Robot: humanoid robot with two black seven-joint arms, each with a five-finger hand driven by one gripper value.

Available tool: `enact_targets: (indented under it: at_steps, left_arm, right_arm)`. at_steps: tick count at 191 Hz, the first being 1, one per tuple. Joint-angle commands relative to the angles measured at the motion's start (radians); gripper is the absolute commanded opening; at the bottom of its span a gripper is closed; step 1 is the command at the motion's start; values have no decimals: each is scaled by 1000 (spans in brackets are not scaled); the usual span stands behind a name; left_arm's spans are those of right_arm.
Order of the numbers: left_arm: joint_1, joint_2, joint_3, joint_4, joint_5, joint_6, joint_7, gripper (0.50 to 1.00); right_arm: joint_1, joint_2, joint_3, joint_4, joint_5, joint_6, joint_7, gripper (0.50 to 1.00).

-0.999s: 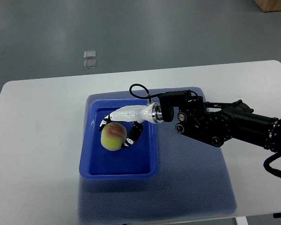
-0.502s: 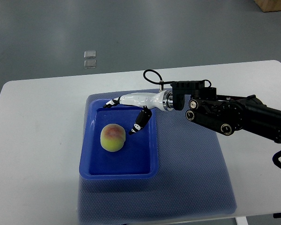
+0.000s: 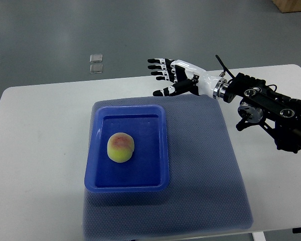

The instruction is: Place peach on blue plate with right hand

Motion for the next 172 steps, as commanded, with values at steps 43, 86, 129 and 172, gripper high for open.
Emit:
enact_targets:
  at_steps: [43,86,129,172]
  left_arm:
    - [2,0,1,-1,1,-1,0,1000]
    - [2,0,1,-3,1,-1,0,1000]
    - [2,0,1,-3,1,-1,0,1000]
    - [2,0,0,-3,1,-1,0,1000]
  right_arm:
    - [-147,-31,51,-5,503,-65,-114,928]
    - [-199,-30,52,-6,539,-70,-102,928]
    - [-204,-33,52,-13,538,-67,-102,928]
    - [-209,-33,52,-13,538,-67,-102,928]
